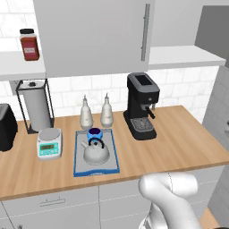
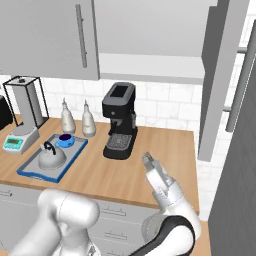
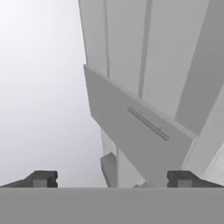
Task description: Pick the kettle from the counter and place it on the tray. Then pick the mug from the cabinet and place it on the tray. Then close the cabinet doors.
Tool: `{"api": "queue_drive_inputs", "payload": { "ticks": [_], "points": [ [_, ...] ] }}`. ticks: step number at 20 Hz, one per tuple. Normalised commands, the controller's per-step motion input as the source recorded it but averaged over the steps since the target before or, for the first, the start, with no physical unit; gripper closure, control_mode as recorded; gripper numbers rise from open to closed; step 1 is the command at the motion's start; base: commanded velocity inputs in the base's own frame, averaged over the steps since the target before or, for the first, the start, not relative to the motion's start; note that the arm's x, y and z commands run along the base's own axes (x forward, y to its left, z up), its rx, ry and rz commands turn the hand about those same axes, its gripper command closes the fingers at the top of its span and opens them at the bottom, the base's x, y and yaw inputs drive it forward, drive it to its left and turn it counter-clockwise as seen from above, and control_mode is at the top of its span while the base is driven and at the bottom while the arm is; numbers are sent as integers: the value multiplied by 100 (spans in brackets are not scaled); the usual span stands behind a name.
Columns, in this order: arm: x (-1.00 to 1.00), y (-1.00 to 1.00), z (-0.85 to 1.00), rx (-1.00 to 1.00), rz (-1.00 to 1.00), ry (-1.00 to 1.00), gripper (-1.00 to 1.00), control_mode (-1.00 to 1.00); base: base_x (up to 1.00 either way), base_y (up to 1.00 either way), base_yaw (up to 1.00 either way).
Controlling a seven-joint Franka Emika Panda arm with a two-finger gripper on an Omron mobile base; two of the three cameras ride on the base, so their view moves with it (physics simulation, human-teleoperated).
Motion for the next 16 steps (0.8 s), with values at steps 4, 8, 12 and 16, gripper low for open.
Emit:
{"api": "queue_drive_inputs", "payload": {
  "ticks": [4,8,12,16],
  "points": [
    [-26,-20,9,11,0,0,-100,-100,0,0,0],
    [-25,-32,6,9,0,0,-100,-100,0,0,0],
    [-27,-43,13,7,0,0,-100,-100,0,0,0],
    [-14,-52,18,5,-1,4,-100,-100,0,0,0]
  ]
}}
